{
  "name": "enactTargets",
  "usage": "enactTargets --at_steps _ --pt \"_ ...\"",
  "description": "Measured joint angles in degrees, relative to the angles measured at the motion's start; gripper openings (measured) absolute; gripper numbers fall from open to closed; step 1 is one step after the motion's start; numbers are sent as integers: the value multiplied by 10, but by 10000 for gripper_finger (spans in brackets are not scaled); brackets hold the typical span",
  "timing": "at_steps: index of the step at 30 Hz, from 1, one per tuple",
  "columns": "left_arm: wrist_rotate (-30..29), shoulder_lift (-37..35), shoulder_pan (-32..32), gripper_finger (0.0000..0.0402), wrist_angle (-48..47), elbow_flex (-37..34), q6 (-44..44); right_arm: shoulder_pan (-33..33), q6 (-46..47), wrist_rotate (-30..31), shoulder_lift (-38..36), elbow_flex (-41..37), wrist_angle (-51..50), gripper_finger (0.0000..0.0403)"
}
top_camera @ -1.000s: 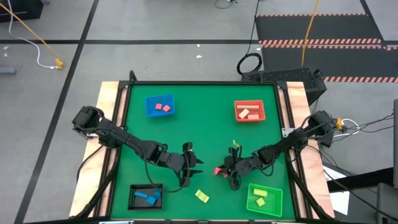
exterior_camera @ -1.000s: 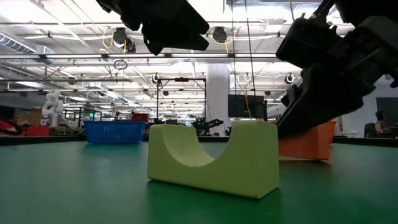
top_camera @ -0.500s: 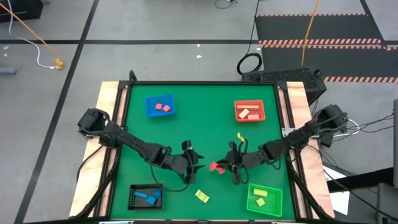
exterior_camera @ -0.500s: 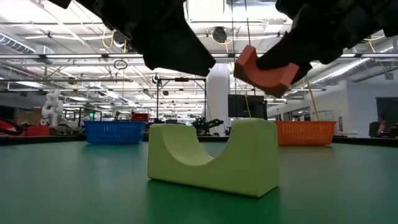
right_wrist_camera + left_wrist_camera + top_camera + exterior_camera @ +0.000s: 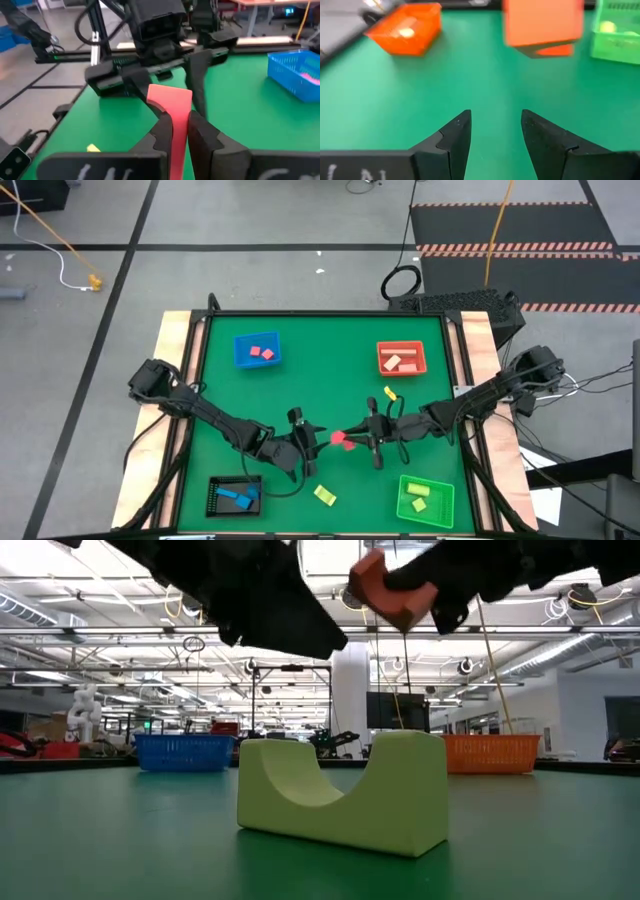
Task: Sort & place blocks by color
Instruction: Put the orange block in the blue basket
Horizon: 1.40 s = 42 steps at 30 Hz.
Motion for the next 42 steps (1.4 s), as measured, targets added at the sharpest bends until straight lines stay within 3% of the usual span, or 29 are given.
enactTargets --at_steps 8,13,21,25,30,36,42 --pt "-18 0 -5 175 127 0 109 0 -37 -16 0 0 47 24" --pt "24 0 -5 175 192 0 151 0 -51 -19 0 0 64 24" --pt "55 0 9 174 241 0 159 1 -76 -26 -1 0 101 24" --pt "61 0 14 136 241 0 152 1 -77 -30 0 0 105 34" --pt "66 0 15 46 248 0 145 1 -77 -45 0 0 99 81" --pt "63 0 15 46 251 0 135 5 -49 -46 -22 0 70 167" --pt "50 -1 9 48 221 0 128 5 55 -42 -99 0 -78 226"
